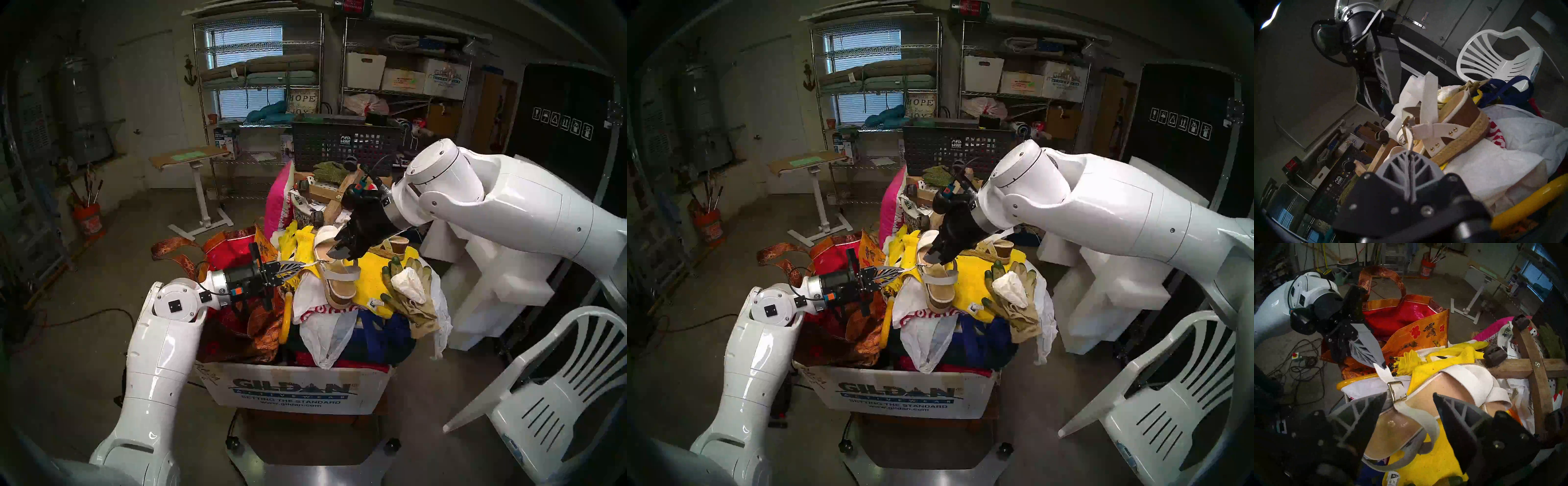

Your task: Unbuckle a shoe

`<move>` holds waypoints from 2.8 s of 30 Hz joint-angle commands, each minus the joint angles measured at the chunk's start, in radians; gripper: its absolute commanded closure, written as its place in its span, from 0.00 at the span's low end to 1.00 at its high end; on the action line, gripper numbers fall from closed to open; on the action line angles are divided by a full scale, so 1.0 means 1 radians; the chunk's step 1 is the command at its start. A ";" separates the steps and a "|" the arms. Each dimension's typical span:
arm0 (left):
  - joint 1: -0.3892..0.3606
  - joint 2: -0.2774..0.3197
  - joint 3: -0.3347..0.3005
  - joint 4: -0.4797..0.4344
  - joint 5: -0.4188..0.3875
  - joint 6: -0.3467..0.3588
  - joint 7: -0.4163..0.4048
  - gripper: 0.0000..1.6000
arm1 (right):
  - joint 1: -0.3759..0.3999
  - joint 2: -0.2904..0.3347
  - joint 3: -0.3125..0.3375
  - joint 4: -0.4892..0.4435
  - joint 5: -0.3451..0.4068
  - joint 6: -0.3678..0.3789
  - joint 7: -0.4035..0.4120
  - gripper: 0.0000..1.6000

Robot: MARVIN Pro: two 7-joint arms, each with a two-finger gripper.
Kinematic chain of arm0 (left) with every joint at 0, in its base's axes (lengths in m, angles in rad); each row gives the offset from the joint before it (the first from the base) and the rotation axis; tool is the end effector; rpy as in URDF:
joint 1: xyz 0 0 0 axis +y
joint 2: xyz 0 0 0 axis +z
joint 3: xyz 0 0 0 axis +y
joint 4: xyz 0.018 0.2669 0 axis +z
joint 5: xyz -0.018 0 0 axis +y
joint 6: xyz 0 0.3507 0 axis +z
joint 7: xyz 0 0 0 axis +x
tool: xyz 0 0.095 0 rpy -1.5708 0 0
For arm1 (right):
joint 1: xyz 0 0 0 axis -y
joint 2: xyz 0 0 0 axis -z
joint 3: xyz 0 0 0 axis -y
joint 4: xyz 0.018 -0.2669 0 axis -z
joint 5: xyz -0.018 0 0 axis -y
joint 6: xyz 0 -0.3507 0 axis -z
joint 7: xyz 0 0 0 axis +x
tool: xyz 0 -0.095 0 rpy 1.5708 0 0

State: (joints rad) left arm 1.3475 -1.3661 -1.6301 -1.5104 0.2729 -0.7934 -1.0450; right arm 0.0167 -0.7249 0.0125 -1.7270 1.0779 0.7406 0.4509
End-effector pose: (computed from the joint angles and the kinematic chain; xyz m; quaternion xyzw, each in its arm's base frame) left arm 0.4629 -0.0025 -0.2070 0.3250 -0.6290 0.7057 0.0279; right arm 0.4622 0.1263 -0.0573 -0.7444 -0.5563 -0.3451 0.1317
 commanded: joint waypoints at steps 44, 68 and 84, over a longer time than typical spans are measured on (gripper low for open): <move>-0.028 0.090 0.104 -0.025 0.020 -0.062 0.120 1.00 | 0.091 -0.111 -0.035 -0.079 -0.242 0.122 0.063 0.50; -0.010 0.098 0.090 -0.054 -0.008 -0.045 0.104 1.00 | 0.140 -0.178 -0.102 -0.109 -0.366 0.219 0.052 0.53; 0.000 0.098 0.087 -0.063 -0.018 -0.047 0.103 1.00 | 0.208 -0.251 -0.188 -0.103 -0.457 0.219 0.097 0.87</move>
State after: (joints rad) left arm 1.3499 -1.2666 -1.5398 -1.5516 0.2716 -0.8389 -0.9454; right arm 0.1762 -0.9456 -0.1790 -1.8257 0.6481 0.9616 0.5559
